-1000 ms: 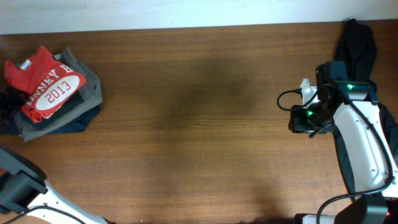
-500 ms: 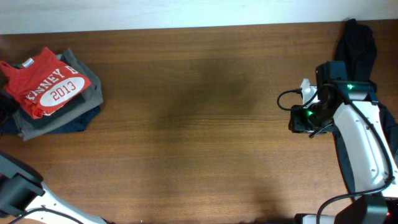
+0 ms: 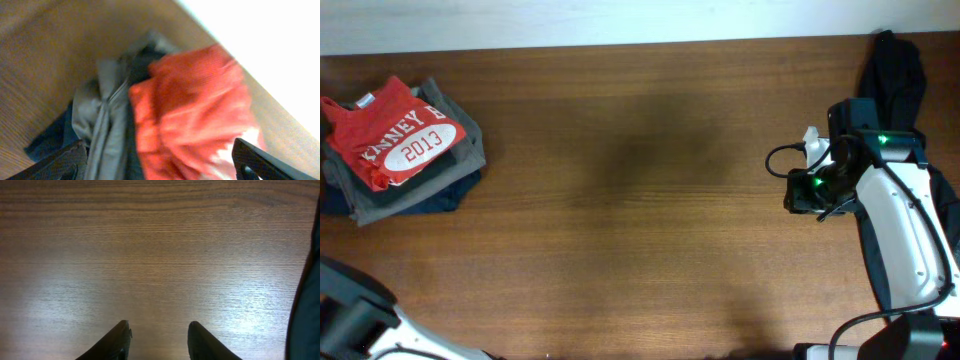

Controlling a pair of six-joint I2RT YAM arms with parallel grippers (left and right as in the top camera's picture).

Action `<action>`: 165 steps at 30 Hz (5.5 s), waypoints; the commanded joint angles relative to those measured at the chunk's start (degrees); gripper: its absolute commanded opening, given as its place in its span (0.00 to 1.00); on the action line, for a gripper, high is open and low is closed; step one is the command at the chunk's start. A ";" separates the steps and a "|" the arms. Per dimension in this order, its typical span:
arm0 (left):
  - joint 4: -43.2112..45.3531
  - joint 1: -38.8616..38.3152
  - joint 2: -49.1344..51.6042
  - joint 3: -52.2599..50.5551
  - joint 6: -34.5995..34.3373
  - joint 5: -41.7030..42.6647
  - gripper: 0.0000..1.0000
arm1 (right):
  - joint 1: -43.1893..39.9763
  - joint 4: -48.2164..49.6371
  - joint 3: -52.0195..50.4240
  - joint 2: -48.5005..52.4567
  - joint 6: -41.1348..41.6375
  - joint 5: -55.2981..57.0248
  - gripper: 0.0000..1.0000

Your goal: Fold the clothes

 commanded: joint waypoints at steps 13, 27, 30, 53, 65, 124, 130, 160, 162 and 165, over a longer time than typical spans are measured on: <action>-6.23 -9.51 -5.64 -4.28 -0.70 -8.70 0.93 | -0.15 -0.50 0.55 -0.59 0.26 0.33 0.42; -2.38 -7.72 0.81 -14.47 -0.72 -16.81 0.91 | -0.15 -0.52 0.55 -0.59 0.26 0.33 0.43; -3.45 -5.81 3.04 -14.80 -0.79 -17.90 0.83 | -0.15 -0.74 0.55 -0.59 0.26 0.33 0.43; -3.17 0.00 0.31 -13.31 -2.19 -8.17 0.82 | -0.17 -0.37 0.55 -0.59 0.24 0.37 0.42; -3.82 -1.92 -14.08 -9.51 -2.21 -5.22 0.82 | -0.15 -0.35 0.55 -0.59 0.26 0.31 0.78; -8.87 -51.95 -97.88 -54.69 8.39 -26.43 0.99 | -0.17 11.67 -20.59 -67.80 5.44 5.88 0.99; -11.74 -51.95 -99.93 -54.69 8.39 -26.40 0.99 | -0.17 8.33 -20.59 -67.73 5.44 5.90 0.99; -27.39 -51.95 -99.93 -54.69 8.39 -26.40 0.99 | 0.24 6.91 -21.79 -69.51 5.11 5.90 0.99; -27.39 -51.95 -99.93 -54.69 8.39 -26.40 0.99 | 1.03 9.33 -24.35 -71.91 4.46 5.88 0.99; -27.39 -51.95 -99.93 -54.69 8.39 -26.40 0.99 | 1.88 15.93 -30.05 -76.96 2.21 4.26 0.99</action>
